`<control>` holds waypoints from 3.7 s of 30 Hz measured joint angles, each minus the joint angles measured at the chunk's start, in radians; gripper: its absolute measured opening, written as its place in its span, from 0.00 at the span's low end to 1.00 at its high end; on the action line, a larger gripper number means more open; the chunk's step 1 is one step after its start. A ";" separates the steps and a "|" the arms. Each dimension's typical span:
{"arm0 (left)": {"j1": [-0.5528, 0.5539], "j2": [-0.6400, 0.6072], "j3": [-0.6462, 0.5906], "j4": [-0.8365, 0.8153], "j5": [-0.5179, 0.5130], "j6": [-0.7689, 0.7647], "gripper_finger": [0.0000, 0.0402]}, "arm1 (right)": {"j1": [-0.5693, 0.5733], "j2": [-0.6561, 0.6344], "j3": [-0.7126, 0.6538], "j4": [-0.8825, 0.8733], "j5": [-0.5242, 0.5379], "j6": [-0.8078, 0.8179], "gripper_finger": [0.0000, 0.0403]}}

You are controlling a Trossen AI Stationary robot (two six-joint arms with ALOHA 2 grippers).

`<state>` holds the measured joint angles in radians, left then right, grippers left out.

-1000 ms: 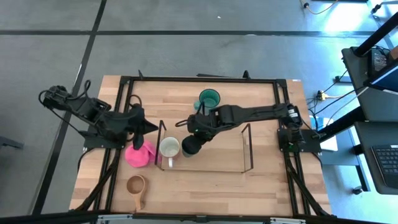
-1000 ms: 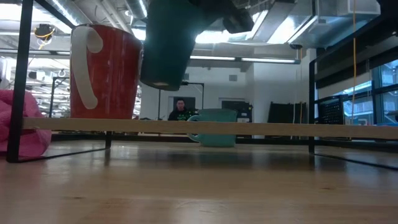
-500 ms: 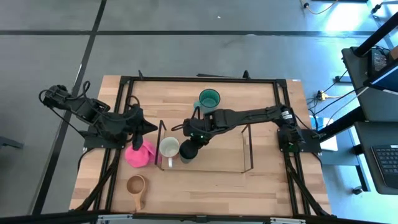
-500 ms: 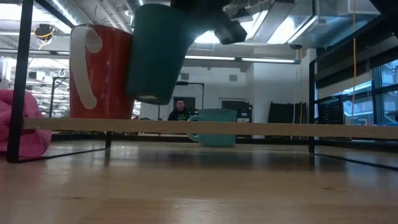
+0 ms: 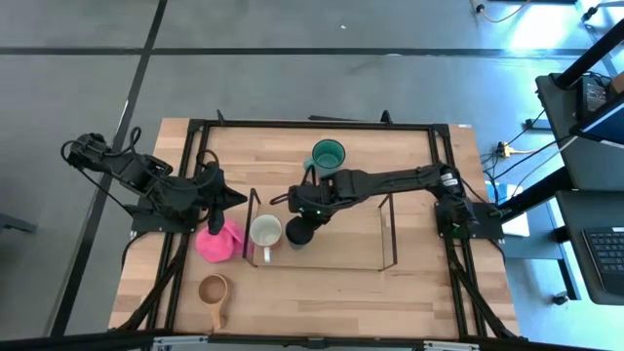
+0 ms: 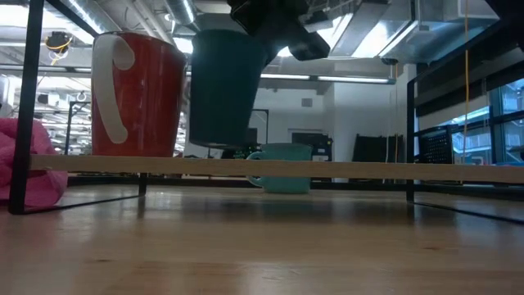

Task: Stack small to large cups/mugs on shelf
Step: Put the blue cup on the shelf

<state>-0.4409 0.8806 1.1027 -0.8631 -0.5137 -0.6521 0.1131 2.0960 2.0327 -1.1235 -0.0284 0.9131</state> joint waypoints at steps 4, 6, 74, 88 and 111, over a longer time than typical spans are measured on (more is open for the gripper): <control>0.000 0.000 0.000 -0.001 0.000 0.000 0.03 | 0.000 0.007 -0.002 -0.002 0.001 0.000 0.03; 0.000 0.000 0.000 -0.004 0.000 0.000 0.03 | -0.002 0.006 -0.001 0.003 0.002 0.001 0.03; -0.001 0.000 0.000 -0.091 0.002 0.008 0.03 | -0.004 0.006 -0.010 0.017 0.000 0.045 0.30; -0.001 0.000 0.000 -0.090 0.002 0.006 0.03 | -0.004 0.004 0.053 -0.018 0.023 0.025 0.28; 0.000 0.000 0.000 -0.090 0.002 0.000 0.03 | 0.008 -0.002 0.053 -0.188 -0.016 0.027 0.01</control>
<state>-0.4413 0.8810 1.1027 -0.9527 -0.5121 -0.6521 0.1207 2.0941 2.0857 -1.3114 -0.0446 0.9396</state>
